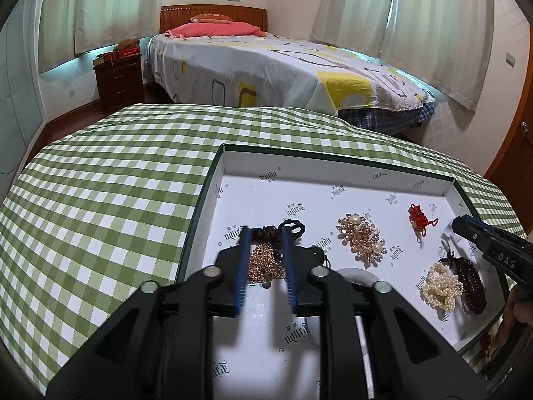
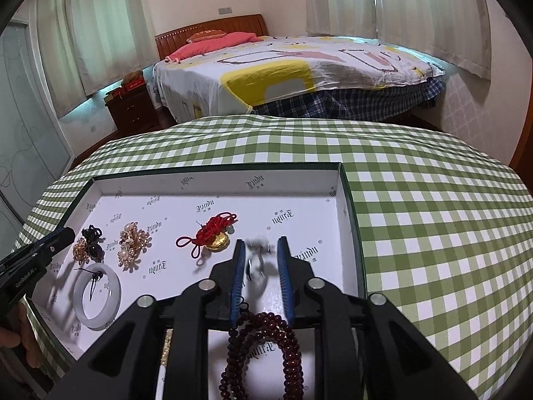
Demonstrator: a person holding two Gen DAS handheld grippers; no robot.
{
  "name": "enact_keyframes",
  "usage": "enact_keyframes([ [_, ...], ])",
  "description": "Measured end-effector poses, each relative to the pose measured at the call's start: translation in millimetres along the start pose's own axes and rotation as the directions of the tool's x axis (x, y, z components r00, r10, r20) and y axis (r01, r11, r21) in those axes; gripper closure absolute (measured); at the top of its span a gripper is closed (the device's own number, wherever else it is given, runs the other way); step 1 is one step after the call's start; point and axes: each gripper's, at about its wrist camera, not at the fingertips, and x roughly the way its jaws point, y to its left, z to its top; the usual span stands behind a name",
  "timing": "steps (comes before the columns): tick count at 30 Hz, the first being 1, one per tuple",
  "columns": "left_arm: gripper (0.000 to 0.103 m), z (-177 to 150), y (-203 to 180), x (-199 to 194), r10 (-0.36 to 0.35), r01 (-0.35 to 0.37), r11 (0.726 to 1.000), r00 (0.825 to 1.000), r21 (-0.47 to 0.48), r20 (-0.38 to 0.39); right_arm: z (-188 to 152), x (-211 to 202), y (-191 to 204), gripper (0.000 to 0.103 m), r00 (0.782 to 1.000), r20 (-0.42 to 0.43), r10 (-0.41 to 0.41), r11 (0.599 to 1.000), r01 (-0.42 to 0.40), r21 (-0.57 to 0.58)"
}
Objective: Organize jewelry
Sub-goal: 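Carry the ring and gold brooch into the green box and open both tools, then grasp the gold charm with red tassel with the right tool while the left tool grasps the silver rhinestone brooch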
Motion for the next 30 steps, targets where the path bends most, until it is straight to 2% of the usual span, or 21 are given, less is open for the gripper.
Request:
enact_keyframes([
  [2,0.077,-1.0,-0.7,-0.1,0.001,-0.001,1.000,1.000,-0.002,0.000,0.1,-0.3,-0.5,0.073,1.000,-0.002,0.003,1.000,-0.003,0.005],
  [8,0.075,-2.3,2.0,-1.0,0.000,0.000,1.000,1.000,-0.009,-0.001,-2.0,-2.7,-0.3,0.072,1.000,0.004,0.006,1.000,-0.006,0.003],
  [10,0.072,-2.7,2.8,-1.9,0.001,0.000,1.000,1.000,-0.011,0.001,-2.5,-3.3,-0.3,0.072,1.000,0.007,0.006,1.000,-0.006,0.002],
  [12,0.062,-3.1,4.6,-3.6,0.003,-0.002,1.000,1.000,-0.015,0.005,-3.2,-4.7,0.3,0.072,1.000,0.013,0.008,1.000,-0.008,0.001],
  [18,0.059,-4.9,6.5,-10.7,0.003,-0.003,1.000,1.000,-0.019,0.012,-5.5,-14.3,2.3,0.067,0.999,0.040,0.013,1.000,-0.013,-0.002],
  [21,0.053,-7.0,7.3,-19.2,0.002,-0.002,1.000,1.000,-0.023,0.027,-4.7,-21.3,4.4,0.064,0.998,0.056,0.012,1.000,-0.012,-0.004],
  [30,0.047,-16.3,2.0,-55.9,-0.004,0.005,1.000,0.997,-0.010,0.080,-8.2,-44.7,10.3,0.060,0.996,0.093,0.011,1.000,-0.011,-0.001],
])
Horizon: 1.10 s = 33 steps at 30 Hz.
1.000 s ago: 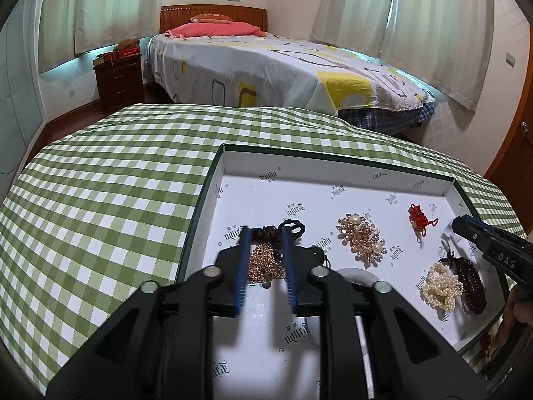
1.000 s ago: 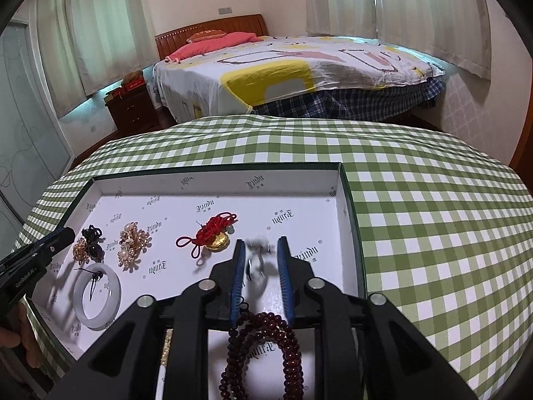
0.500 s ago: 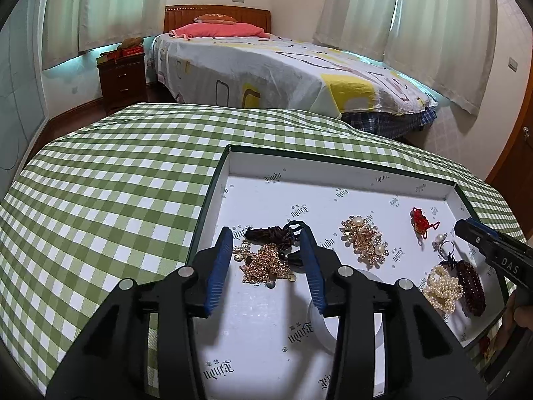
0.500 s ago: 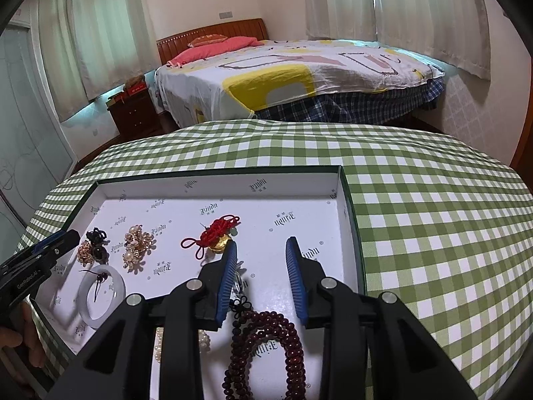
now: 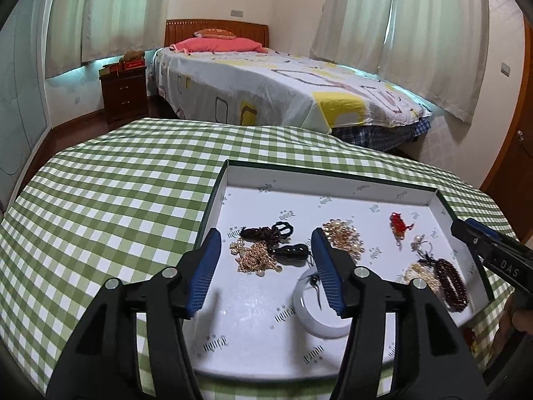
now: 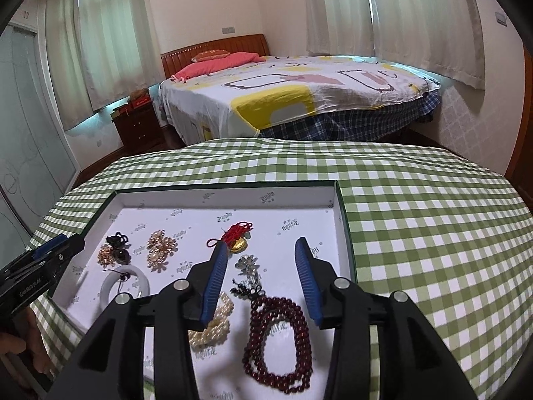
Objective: Organize jewelry
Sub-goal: 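Grasp the gold charm with red tassel with the right tool while the left tool grasps the silver rhinestone brooch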
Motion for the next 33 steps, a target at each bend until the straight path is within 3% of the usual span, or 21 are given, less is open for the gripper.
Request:
enact_keyframes([
  [21,0.044,-29.0,-18.1,-70.2,-0.026,0.026,1.000,0.998,0.009,0.059,-35.7,-65.7,-1.7,0.059,0.999,0.045,-0.017,1.000,0.016,0.016],
  [33,0.043,-57.8,-25.5,-98.9,-0.053,0.053,0.999,0.995,0.008,0.086,-88.9,-85.5,-11.6,0.059,0.999,0.018,-0.040,0.999,0.040,0.016],
])
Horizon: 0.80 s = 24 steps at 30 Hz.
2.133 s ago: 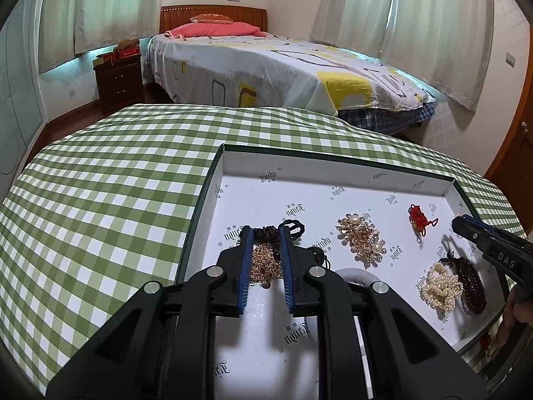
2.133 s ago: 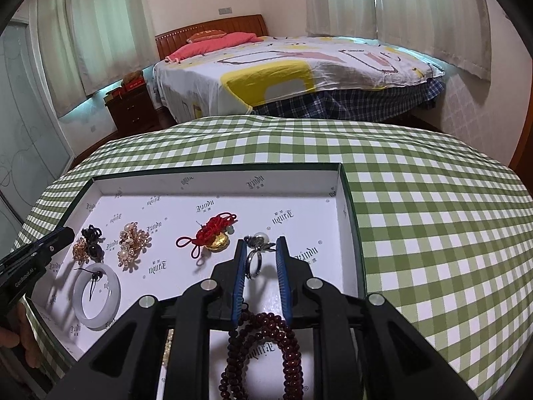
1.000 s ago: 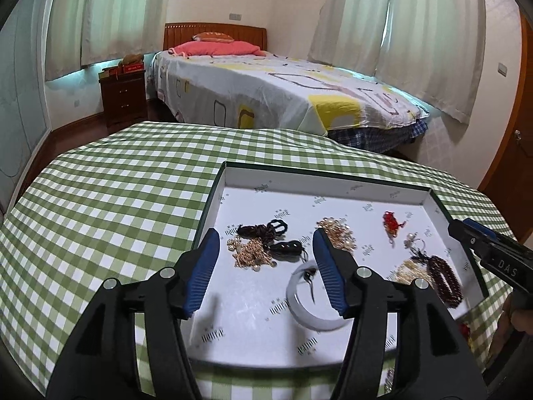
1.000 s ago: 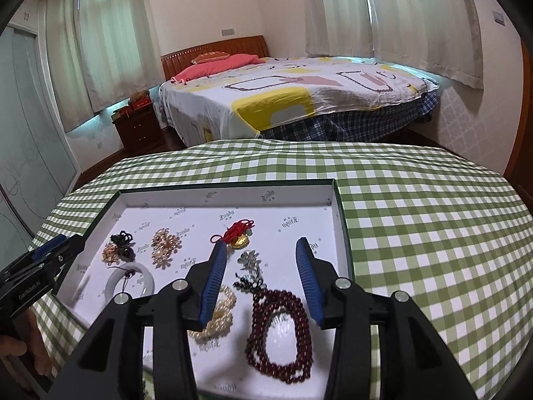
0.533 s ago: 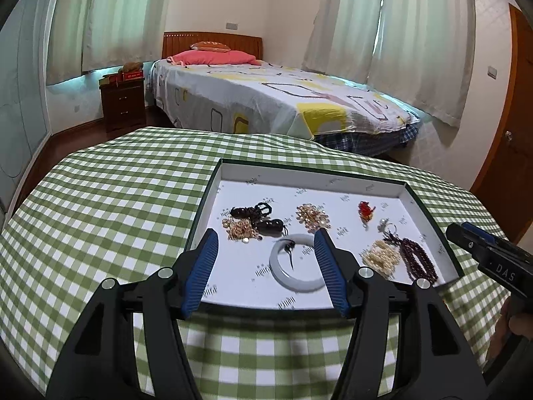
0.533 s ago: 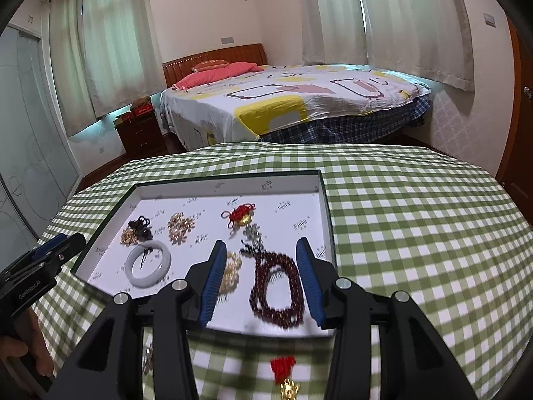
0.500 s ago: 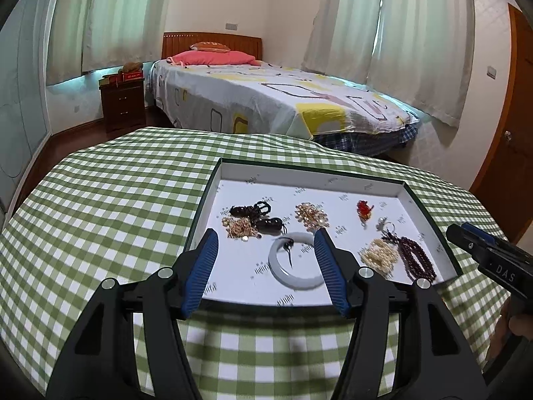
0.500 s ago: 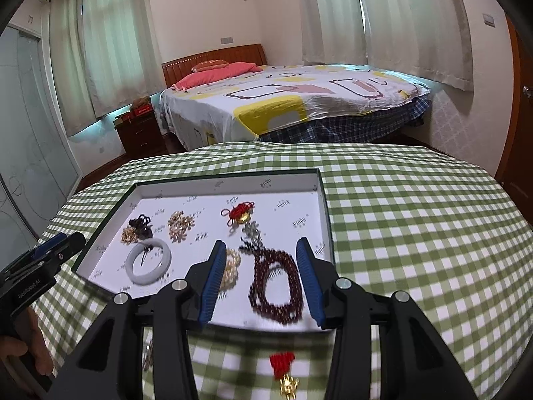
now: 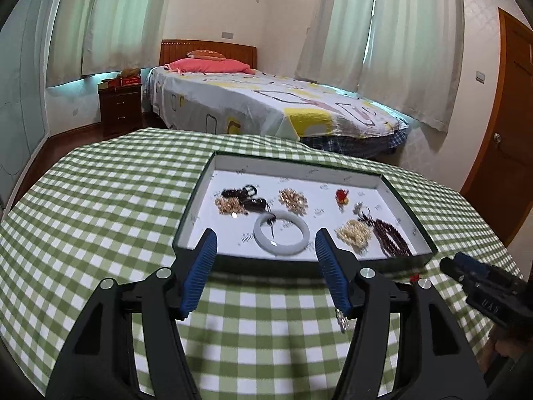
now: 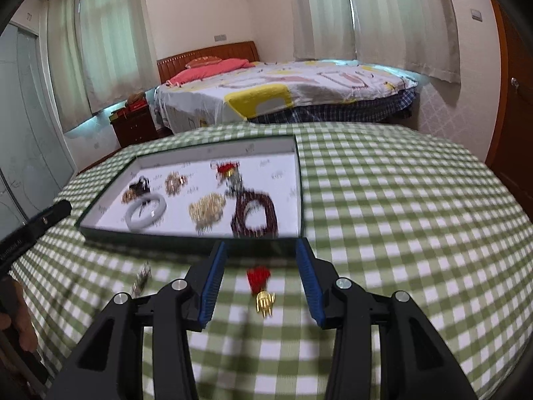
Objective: Organize jewelry
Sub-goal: 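Grasp the gold charm with red tassel with the right tool while the left tool grasps the silver rhinestone brooch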
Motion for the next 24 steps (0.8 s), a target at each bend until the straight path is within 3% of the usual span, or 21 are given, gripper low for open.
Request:
enact_keyframes([
  [17,0.043,-30.1,-8.2,9.1,0.016,-0.016,1.000,0.996,-0.006,-0.085,-26.2,21.1,1.2,0.059,0.995,-0.097,0.024,1.000,-0.026,-0.013],
  [24,0.043,-34.7,-9.5,13.4,0.008,-0.009,1.000,0.995,-0.003,-0.103,-26.2,27.0,1.4,0.068,0.991,-0.133,0.027,0.999,-0.030,-0.019],
])
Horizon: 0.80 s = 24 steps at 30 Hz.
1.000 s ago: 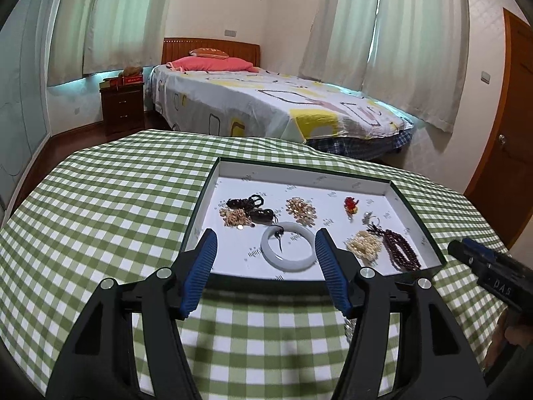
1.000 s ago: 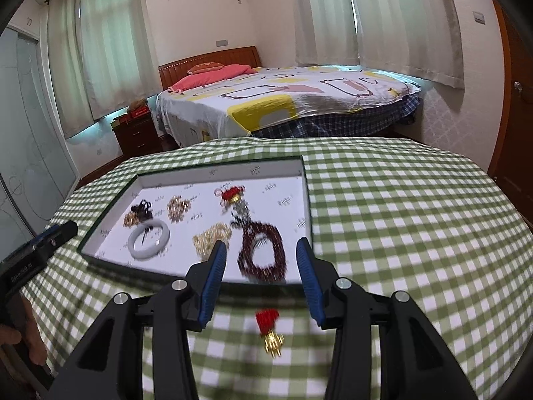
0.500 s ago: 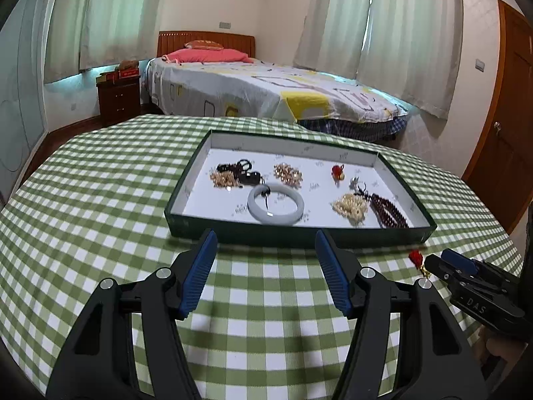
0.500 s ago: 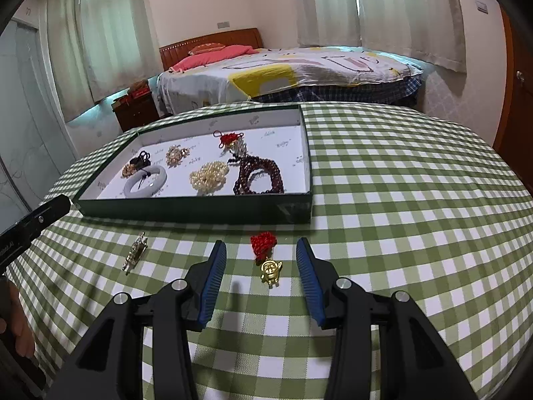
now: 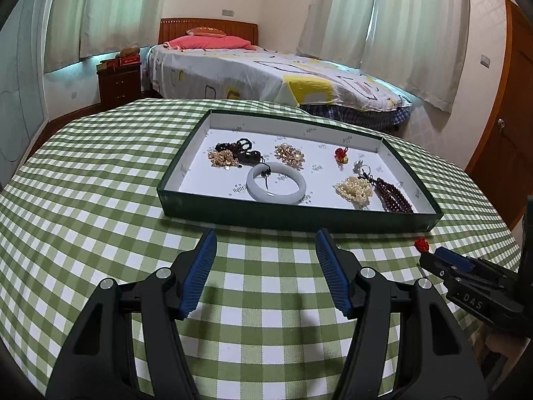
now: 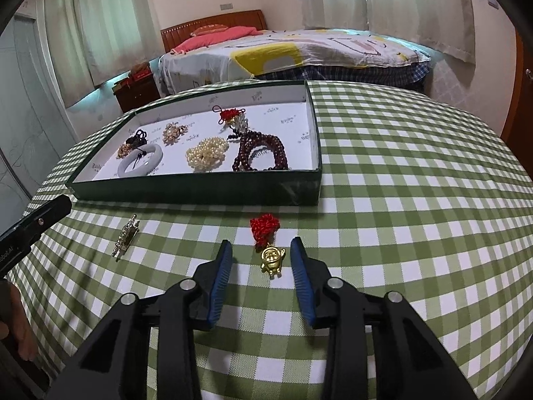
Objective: Organize jewelry
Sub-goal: 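Grasp the gold charm with red tassel with the right tool while the left tool grasps the silver rhinestone brooch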
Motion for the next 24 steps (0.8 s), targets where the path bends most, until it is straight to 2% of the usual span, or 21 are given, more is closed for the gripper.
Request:
enact_keyframes([
  [3,0.043,-1.5,-1.9,1.7,-0.006,0.006,1.000,1.000,0.005,-0.007,-0.7,-0.1,1.2,0.074,1.000,-0.003,-0.006,1.000,0.006,-0.008],
  [7,0.043,-3.1,-5.5,3.6,-0.013,0.013,1.000,1.000,0.013,-0.017,-1.7,-0.6,1.7,0.087,1.000,-0.002,-0.007,1.000,0.007,-0.013],
  [24,0.043,-9.6,-40.8,19.0,-0.054,0.060,0.994,0.996,0.092,-0.072,-7.0,-10.0,-1.5,0.088,1.000,0.020,0.014,1.000,-0.014,0.000],
])
